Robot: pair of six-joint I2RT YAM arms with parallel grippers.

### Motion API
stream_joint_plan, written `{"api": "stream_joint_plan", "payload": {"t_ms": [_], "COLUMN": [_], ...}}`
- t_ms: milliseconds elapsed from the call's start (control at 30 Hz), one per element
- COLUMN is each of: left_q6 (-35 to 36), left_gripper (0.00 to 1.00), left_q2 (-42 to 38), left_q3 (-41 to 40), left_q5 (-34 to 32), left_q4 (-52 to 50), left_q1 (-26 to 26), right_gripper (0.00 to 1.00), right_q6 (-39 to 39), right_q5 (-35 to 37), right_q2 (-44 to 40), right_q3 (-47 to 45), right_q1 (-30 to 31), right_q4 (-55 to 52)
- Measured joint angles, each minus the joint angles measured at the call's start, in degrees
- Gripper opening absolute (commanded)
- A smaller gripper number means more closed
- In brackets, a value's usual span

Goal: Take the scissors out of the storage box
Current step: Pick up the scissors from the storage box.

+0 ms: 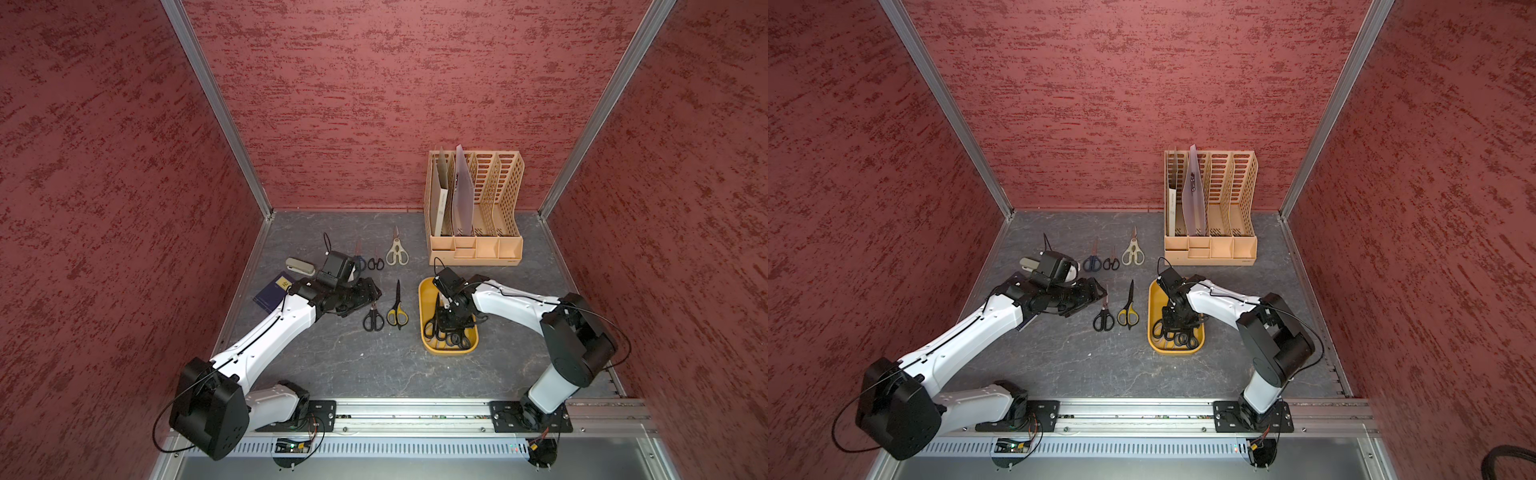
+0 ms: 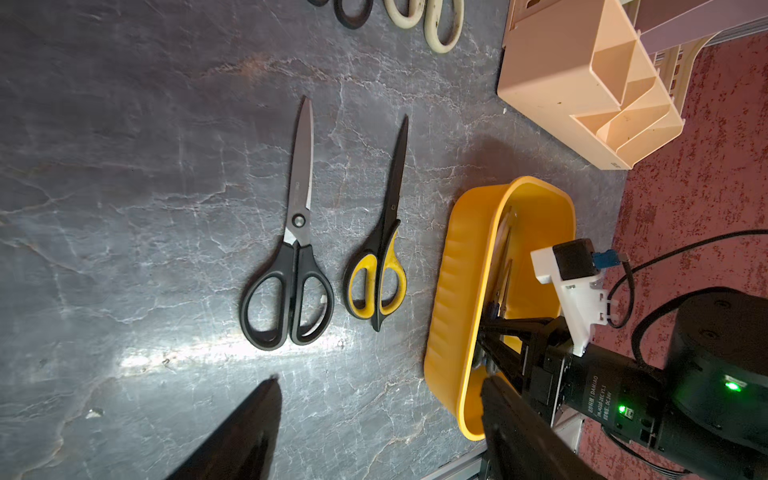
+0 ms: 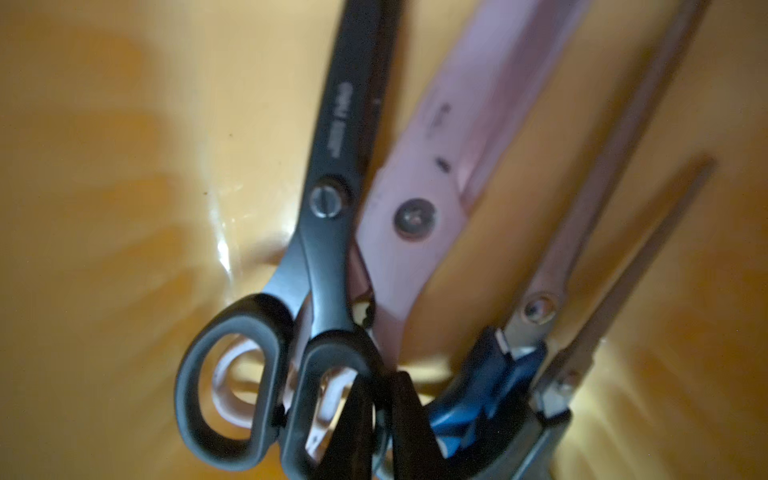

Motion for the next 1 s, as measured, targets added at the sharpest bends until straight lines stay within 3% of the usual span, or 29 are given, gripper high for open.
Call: {"api": "stream_joint_plan", "payload": {"t_ms": [167,400,700,1000], "left_q6": [-1.0,-6.4,-11.9,-15.1], "left_gripper": [0.79,0.77,0.58,0.43], "left_q2": [1.0,4.1,10.8,12.9], "left_q3": [-0.2,-5.0,-6.4,-6.4], "left_q5": [0.6,7.5,18.6,21.6], "left_q4": [1.4,11.8,29.6,38.0], "left_q1": [-2.4,-3.1,-5.2,-8.4], "right_gripper": [0.08,0.06,0.05,0.05], "right_q6": [0.0,-0.1,1.4,4.7], "right_q5": [1.4,2.5,-0.7,-5.9], "right_q2": [-2.4,-7.2,-10.9,-12.7], "right_q3": [0.0,0.7,5.9,6.9], "right_q1": [0.0,0.0,0.0,0.0], "right_q4": [-1.2,-4.7,-7.0,-4.2]}}
